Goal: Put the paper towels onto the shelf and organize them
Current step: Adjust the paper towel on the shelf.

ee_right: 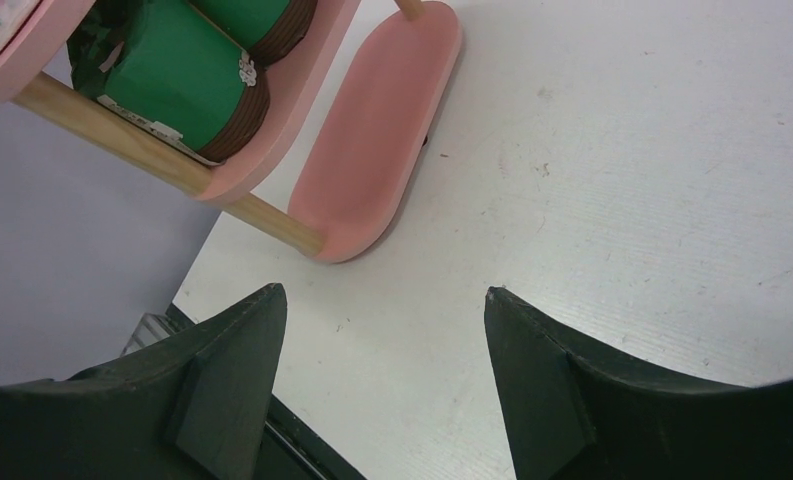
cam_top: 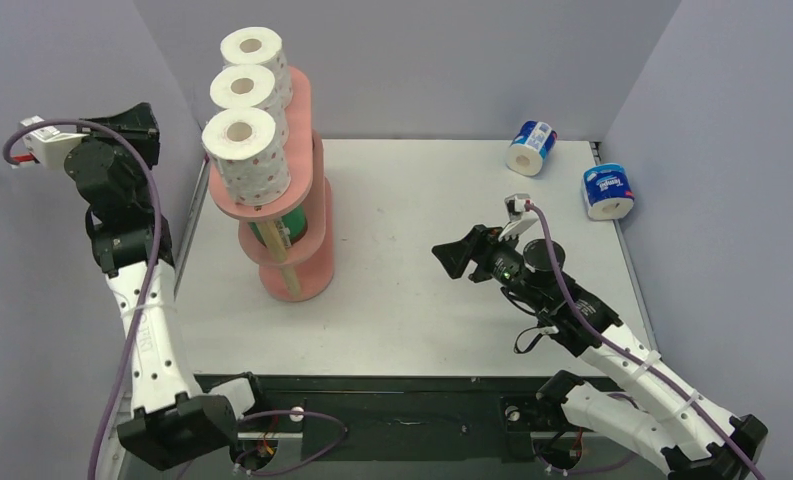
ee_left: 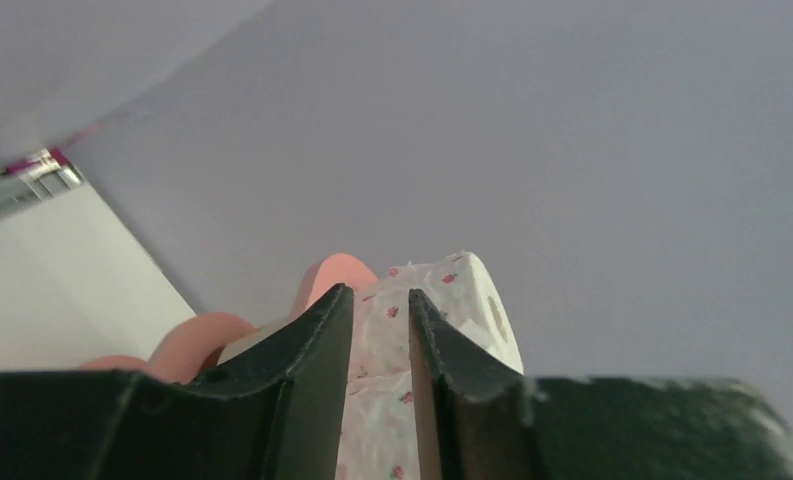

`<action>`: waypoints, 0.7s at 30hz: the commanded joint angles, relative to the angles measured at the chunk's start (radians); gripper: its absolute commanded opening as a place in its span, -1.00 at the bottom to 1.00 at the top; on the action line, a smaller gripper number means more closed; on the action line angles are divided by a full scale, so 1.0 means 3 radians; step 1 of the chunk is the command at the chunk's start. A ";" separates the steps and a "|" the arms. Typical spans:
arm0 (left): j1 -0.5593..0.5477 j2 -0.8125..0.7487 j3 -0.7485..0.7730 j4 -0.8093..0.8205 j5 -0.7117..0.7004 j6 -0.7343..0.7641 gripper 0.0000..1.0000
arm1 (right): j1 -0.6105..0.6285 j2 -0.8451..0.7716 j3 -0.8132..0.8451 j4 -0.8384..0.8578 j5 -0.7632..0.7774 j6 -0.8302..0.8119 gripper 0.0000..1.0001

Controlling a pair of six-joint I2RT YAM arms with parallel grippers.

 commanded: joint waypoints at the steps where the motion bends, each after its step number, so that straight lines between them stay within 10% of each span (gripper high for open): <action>1: 0.0280 0.0306 -0.0466 0.1029 0.1022 -0.0898 -0.56 | -0.0007 -0.0105 0.0023 0.0059 -0.0032 0.0028 0.36; 21: 0.0273 0.0723 -0.0740 0.1964 0.1978 -0.1005 -0.63 | -0.0006 -0.0045 -0.0196 0.0289 0.0038 0.0129 0.35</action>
